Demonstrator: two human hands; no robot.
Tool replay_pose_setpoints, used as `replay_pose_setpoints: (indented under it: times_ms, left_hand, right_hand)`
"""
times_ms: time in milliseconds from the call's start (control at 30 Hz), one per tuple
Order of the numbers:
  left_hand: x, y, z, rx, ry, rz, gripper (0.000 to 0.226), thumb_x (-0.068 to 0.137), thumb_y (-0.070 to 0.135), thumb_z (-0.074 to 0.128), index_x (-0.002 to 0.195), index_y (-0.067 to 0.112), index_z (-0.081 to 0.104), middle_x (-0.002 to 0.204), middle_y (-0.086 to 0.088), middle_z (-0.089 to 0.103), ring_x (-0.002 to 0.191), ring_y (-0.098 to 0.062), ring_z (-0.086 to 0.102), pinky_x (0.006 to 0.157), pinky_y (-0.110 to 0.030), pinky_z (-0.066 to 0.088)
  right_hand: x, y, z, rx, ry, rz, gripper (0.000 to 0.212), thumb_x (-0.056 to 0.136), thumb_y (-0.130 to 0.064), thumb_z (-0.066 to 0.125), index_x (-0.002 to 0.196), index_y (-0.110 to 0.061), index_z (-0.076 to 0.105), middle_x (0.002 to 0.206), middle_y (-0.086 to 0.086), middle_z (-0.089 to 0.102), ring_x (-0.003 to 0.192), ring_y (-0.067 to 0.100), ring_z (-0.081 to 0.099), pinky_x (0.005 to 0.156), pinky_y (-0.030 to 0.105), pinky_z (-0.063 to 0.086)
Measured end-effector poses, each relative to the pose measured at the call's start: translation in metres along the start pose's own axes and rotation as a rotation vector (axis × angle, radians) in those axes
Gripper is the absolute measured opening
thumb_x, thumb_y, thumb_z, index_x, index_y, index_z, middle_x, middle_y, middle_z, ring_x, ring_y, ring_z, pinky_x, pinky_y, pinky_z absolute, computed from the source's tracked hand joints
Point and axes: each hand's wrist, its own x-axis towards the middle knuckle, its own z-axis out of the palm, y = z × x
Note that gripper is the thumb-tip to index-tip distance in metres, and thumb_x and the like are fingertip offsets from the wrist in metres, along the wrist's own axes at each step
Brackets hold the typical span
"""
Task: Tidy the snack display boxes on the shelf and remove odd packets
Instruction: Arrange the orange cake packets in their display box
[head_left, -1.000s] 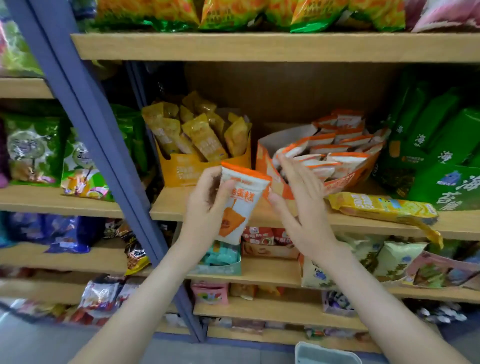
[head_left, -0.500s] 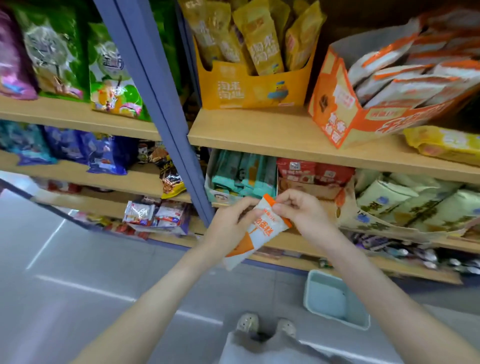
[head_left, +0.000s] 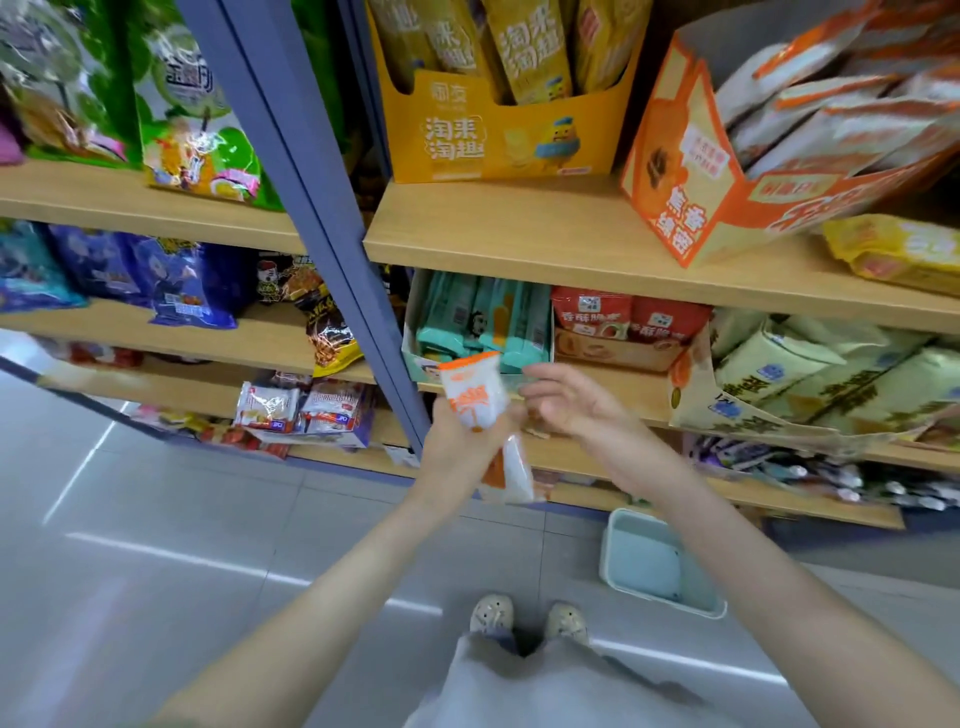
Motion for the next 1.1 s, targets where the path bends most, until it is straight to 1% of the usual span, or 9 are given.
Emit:
replay_pose_setpoints:
  times_ms: [67, 133, 233, 300, 433, 600, 800, 967, 1100]
  left_hand:
    - [0.002, 0.001, -0.003, -0.332, 0.057, -0.142, 0.040, 0.083, 0.041, 0.073, 0.105, 0.018, 0.049, 0.097, -0.001, 0.068, 0.091, -0.017, 0.066, 0.076, -0.034, 0.056]
    - [0.003, 0.004, -0.007, -0.548, 0.072, -0.237, 0.032, 0.088, 0.037, 0.069, 0.107, 0.016, 0.054, 0.082, 0.000, 0.074, 0.070, -0.011, 0.071, 0.059, -0.026, 0.057]
    - [0.008, 0.002, -0.013, -0.718, 0.106, -0.345, 0.050, 0.087, 0.043, 0.069, 0.122, 0.013, 0.053, 0.101, -0.007, 0.073, 0.076, -0.014, 0.071, 0.054, -0.026, 0.057]
    - [0.009, -0.001, -0.013, -0.742, 0.123, -0.382, 0.056, 0.085, 0.049, 0.069, 0.124, 0.012, 0.054, 0.112, -0.011, 0.070, 0.090, -0.020, 0.070, 0.074, -0.035, 0.060]
    - [0.005, -0.001, -0.008, -0.821, 0.129, -0.459, 0.035, 0.089, 0.047, 0.066, 0.098, 0.014, 0.059, 0.104, -0.007, 0.070, 0.089, -0.022, 0.068, 0.093, -0.043, 0.055]
    - [0.002, 0.001, 0.005, -0.859, 0.096, -0.480, 0.030, 0.092, 0.044, 0.062, 0.094, 0.014, 0.057, 0.094, -0.009, 0.071, 0.083, -0.023, 0.069, 0.090, -0.046, 0.055]
    - [-0.001, 0.004, 0.016, -0.883, 0.070, -0.522, 0.025, 0.092, 0.039, 0.064, 0.093, 0.016, 0.054, 0.093, -0.009, 0.070, 0.079, -0.024, 0.069, 0.082, -0.045, 0.057]
    - [-0.002, 0.003, 0.025, -0.861, -0.001, -0.486, 0.026, 0.093, 0.036, 0.064, 0.103, 0.012, 0.059, 0.096, -0.014, 0.071, 0.086, -0.027, 0.069, 0.093, -0.049, 0.053]
    - [-0.003, 0.005, 0.018, -0.772, -0.244, -0.410, 0.042, 0.092, 0.034, 0.062, 0.125, 0.010, 0.052, 0.105, -0.016, 0.064, 0.099, -0.029, 0.064, 0.078, -0.044, 0.058]
  right_hand:
    - [-0.004, 0.003, 0.008, -0.188, -0.151, 0.079, 0.042, 0.087, -0.020, 0.068, 0.124, -0.029, 0.050, 0.119, -0.007, 0.060, 0.105, 0.000, 0.059, 0.088, 0.017, 0.048]
    - [-0.005, 0.009, 0.017, -0.254, -0.209, 0.136, 0.041, 0.087, -0.011, 0.069, 0.121, -0.026, 0.053, 0.110, -0.010, 0.065, 0.092, -0.006, 0.063, 0.075, 0.012, 0.047]
    - [-0.003, 0.021, 0.022, -0.217, -0.033, 0.151, 0.020, 0.092, -0.003, 0.061, 0.108, -0.016, 0.062, 0.093, -0.005, 0.071, 0.081, 0.002, 0.068, 0.080, 0.032, 0.056]
    - [-0.004, 0.025, 0.021, -0.148, 0.067, 0.154, 0.012, 0.093, -0.006, 0.059, 0.098, -0.015, 0.065, 0.085, -0.001, 0.073, 0.080, 0.013, 0.070, 0.087, 0.043, 0.054]
    - [-0.005, 0.026, 0.024, -0.138, 0.152, 0.078, 0.010, 0.089, -0.010, 0.066, 0.097, -0.015, 0.064, 0.091, 0.004, 0.070, 0.084, 0.016, 0.067, 0.082, 0.037, 0.055]
    - [-0.007, 0.030, 0.024, -0.090, 0.206, 0.081, 0.010, 0.087, -0.007, 0.068, 0.091, -0.011, 0.061, 0.084, 0.004, 0.063, 0.076, 0.013, 0.059, 0.067, 0.022, 0.050]
    - [-0.013, 0.033, 0.011, -0.090, 0.217, 0.080, 0.010, 0.091, -0.005, 0.063, 0.086, -0.014, 0.059, 0.083, 0.005, 0.064, 0.072, 0.013, 0.061, 0.063, 0.024, 0.050]
    - [-0.024, 0.031, -0.007, -0.199, 0.176, -0.028, 0.011, 0.092, -0.006, 0.061, 0.085, -0.013, 0.056, 0.078, 0.005, 0.059, 0.059, 0.009, 0.054, 0.057, 0.025, 0.047]
    - [-0.031, 0.026, -0.027, -0.094, -0.035, -0.077, 0.034, 0.088, -0.047, 0.063, 0.087, -0.013, 0.061, 0.080, -0.001, 0.061, 0.075, 0.014, 0.058, 0.071, 0.025, 0.048]
